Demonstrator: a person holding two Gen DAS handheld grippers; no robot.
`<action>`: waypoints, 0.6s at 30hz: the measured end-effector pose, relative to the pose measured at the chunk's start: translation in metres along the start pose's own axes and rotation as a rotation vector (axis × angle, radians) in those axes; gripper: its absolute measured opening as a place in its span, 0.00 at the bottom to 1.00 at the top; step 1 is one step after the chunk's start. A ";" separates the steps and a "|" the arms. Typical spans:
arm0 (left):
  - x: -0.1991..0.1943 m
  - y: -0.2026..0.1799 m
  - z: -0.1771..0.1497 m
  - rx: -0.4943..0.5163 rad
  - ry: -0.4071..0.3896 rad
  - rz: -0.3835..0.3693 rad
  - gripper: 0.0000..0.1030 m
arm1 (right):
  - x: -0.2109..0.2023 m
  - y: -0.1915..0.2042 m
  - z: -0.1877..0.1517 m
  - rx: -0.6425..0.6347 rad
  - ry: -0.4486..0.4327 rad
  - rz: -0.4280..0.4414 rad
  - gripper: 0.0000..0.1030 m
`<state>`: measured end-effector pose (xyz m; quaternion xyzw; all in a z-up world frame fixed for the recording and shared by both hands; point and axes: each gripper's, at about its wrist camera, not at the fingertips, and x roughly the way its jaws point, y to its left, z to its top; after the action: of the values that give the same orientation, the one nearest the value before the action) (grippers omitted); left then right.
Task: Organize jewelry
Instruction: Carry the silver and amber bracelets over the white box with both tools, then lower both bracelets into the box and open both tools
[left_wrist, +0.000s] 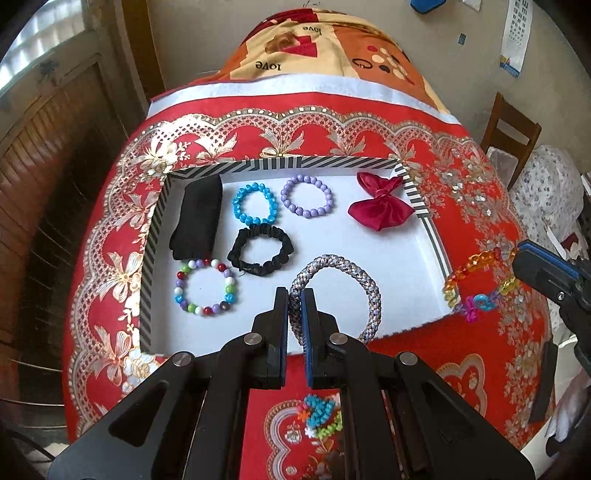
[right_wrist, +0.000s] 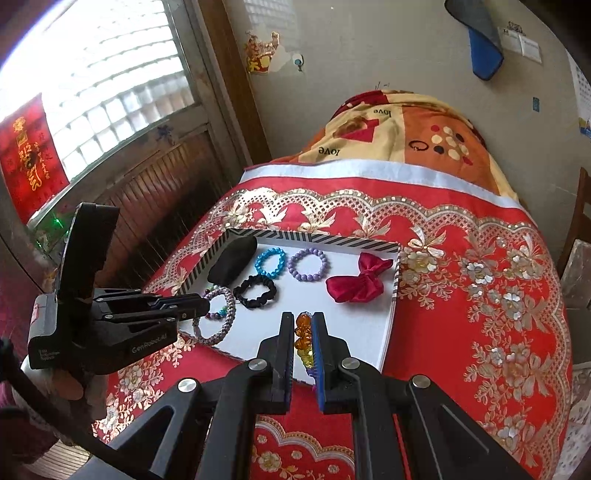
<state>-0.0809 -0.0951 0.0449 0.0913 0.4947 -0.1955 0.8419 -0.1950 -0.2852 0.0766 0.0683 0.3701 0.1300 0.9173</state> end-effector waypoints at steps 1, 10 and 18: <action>0.004 0.000 0.002 0.001 0.006 0.000 0.05 | 0.003 -0.001 0.000 0.002 0.004 0.002 0.08; 0.040 -0.004 0.019 0.005 0.055 -0.002 0.05 | 0.041 -0.003 0.004 0.024 0.062 0.040 0.08; 0.076 -0.007 0.036 0.007 0.099 -0.004 0.05 | 0.087 -0.024 0.003 0.035 0.136 0.009 0.08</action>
<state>-0.0227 -0.1323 -0.0028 0.1027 0.5353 -0.1941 0.8156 -0.1282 -0.2829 0.0163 0.0770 0.4335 0.1318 0.8881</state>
